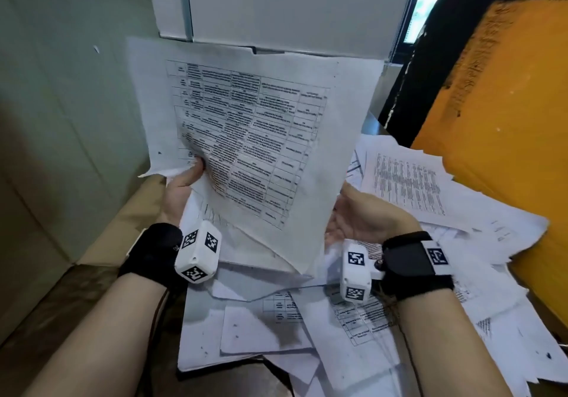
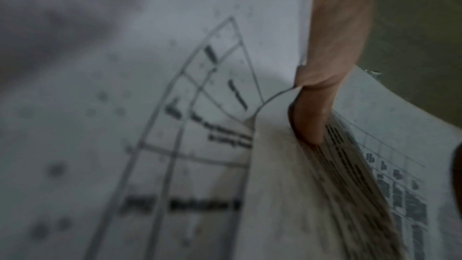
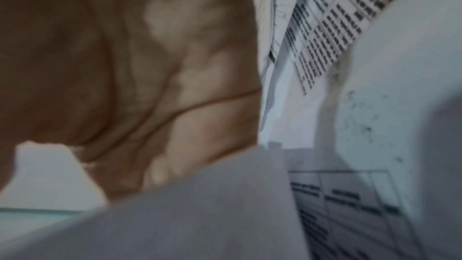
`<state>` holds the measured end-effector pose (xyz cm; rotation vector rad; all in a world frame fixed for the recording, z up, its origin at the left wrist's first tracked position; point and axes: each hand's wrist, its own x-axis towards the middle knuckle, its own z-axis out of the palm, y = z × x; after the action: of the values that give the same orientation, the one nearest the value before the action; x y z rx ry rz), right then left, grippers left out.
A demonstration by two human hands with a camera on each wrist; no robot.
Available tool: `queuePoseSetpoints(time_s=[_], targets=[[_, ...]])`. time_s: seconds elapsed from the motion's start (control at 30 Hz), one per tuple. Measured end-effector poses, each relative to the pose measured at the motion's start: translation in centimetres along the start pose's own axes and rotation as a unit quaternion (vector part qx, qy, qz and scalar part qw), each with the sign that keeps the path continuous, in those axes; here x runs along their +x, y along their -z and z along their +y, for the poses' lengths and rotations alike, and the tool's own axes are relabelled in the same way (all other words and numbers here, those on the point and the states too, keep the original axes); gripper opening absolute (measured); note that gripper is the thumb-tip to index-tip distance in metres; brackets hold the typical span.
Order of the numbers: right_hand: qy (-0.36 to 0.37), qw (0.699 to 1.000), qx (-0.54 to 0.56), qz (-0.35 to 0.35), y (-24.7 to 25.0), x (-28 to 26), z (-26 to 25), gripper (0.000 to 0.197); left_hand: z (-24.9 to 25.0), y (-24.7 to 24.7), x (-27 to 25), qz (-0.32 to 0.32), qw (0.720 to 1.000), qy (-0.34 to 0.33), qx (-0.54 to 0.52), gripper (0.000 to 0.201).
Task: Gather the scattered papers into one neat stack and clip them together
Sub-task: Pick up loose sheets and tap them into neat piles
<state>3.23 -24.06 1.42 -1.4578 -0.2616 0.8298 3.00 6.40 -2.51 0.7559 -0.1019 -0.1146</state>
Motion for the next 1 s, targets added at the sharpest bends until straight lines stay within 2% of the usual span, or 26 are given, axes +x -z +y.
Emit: queuePoseSetpoints(time_s=[0.07,0.1,0.13,0.17,0.23,0.27,0.33,0.37,0.4,0.43,0.47,0.5,0.53,0.6,0.67,0.77,0.87,0.97,1.0], targets=[[0.051,0.998,0.025,0.007,0.1,0.2,0.1,0.063,0.1,-1.0,-0.7,-0.044,0.999,0.022,-0.021,0.100],[0.089,0.995,0.030,0.021,0.0,0.0,-0.1,0.051,-0.1,-1.6,-0.9,-0.074,0.997,0.018,-0.029,0.080],[0.129,0.990,0.049,0.018,-0.1,-0.4,-0.4,0.040,-0.3,-1.6,-1.1,-0.091,0.996,-0.004,-0.021,0.052],[0.176,0.981,0.080,0.002,0.3,-0.7,-0.4,0.031,-0.3,-2.5,-1.4,-0.067,0.998,-0.013,-0.004,0.044],[0.250,0.961,0.115,-0.006,0.7,-1.0,-0.6,0.036,-0.9,-2.8,-1.2,0.009,1.000,0.014,0.001,0.055],[0.260,0.956,0.134,-0.017,1.1,-1.1,-0.4,0.039,-1.1,-3.6,-1.8,0.028,0.999,0.003,0.024,0.047],[0.273,0.942,0.163,-0.105,0.3,-1.8,-0.1,0.046,-1.2,-4.1,-2.0,0.008,0.998,0.042,0.047,0.019],[0.340,0.916,0.173,-0.124,-0.5,-2.4,0.3,0.052,-1.2,-3.3,-1.8,0.015,0.995,0.075,0.070,0.027],[0.345,0.913,0.192,-0.106,-1.5,-2.8,-0.1,0.056,-1.2,-2.9,-1.6,0.034,0.990,0.107,0.089,0.040],[0.310,0.923,0.216,-0.070,-1.4,-2.7,-0.4,0.049,-1.2,-2.6,-1.4,0.067,0.985,0.127,0.095,0.048],[0.306,0.933,0.182,0.046,-1.0,-2.4,-0.5,0.035,-1.2,-2.4,-1.2,0.079,0.982,0.141,0.095,0.052],[0.316,0.931,0.130,0.127,-0.8,-2.1,-0.7,0.018,-1.2,-2.0,-0.9,0.097,0.981,0.142,0.095,0.050],[0.324,0.926,0.113,0.157,0.0,-1.7,-1.0,0.015,-1.2,-1.7,-0.6,0.113,0.981,0.130,0.088,0.044],[0.322,0.905,0.143,0.237,2.5,0.0,-0.7,0.037,-1.2,-1.2,-0.1,0.141,0.983,0.102,0.063,0.035],[0.321,0.877,0.194,0.300,3.8,0.1,-0.3,0.047,-1.3,-0.5,0.4,0.175,0.979,0.077,0.071,0.035],[0.360,0.838,0.303,0.277,5.6,-0.3,0.3,0.049,-1.0,0.1,0.8,0.239,0.961,0.027,0.136,0.029],[0.393,0.783,0.392,0.282,7.7,-0.2,1.8,0.058,-0.7,0.3,1.0,0.246,0.944,0.003,0.222,0.016],[0.341,0.807,0.382,0.293,10.8,0.4,5.2,0.079,-1.0,0.1,0.6,0.223,0.913,0.011,0.340,0.026],[0.374,0.814,0.353,0.269,12.3,0.4,6.1,0.075,-1.0,0.0,0.5,0.211,0.907,0.020,0.364,0.027]])
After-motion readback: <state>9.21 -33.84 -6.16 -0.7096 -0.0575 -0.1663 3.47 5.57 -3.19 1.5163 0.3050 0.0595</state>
